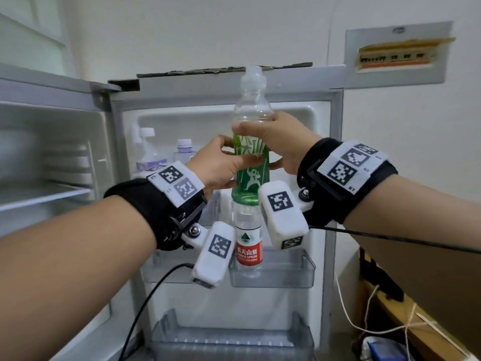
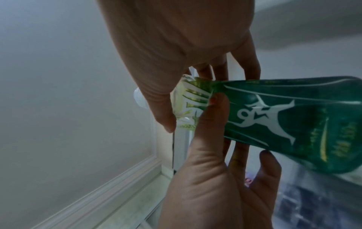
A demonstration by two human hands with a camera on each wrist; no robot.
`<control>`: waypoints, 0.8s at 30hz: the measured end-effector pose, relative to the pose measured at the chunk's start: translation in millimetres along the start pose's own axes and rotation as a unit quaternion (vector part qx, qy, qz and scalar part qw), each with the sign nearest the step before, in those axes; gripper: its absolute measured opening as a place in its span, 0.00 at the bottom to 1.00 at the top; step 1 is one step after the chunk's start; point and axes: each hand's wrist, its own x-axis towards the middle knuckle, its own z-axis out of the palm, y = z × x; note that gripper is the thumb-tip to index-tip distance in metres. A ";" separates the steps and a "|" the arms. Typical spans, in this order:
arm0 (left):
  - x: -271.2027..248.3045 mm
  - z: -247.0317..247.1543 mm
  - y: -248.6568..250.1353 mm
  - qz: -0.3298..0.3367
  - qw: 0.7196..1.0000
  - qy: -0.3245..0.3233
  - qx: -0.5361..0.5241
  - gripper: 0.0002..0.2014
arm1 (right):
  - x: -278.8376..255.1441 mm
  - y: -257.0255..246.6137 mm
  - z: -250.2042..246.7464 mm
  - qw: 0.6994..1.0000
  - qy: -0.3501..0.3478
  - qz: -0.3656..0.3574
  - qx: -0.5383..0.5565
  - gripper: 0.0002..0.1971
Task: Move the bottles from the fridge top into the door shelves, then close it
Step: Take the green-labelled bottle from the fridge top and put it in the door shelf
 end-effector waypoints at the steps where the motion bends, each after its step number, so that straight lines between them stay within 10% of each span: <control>1: 2.9 9.4 -4.6 -0.003 1.000 -0.011 0.004 0.29 | 1.4 7.9 -6.2 1.000 0.018 0.007 -0.009 0.13; 6: 15.1 43.4 -39.3 -0.002 0.998 -0.031 0.051 0.30 | 6.4 54.3 -21.2 0.993 0.069 0.079 -0.056 0.40; 24: 27.2 75.8 -109.4 0.032 0.983 -0.025 0.179 0.26 | 13.1 161.4 -27.5 0.972 0.089 0.208 -0.059 0.43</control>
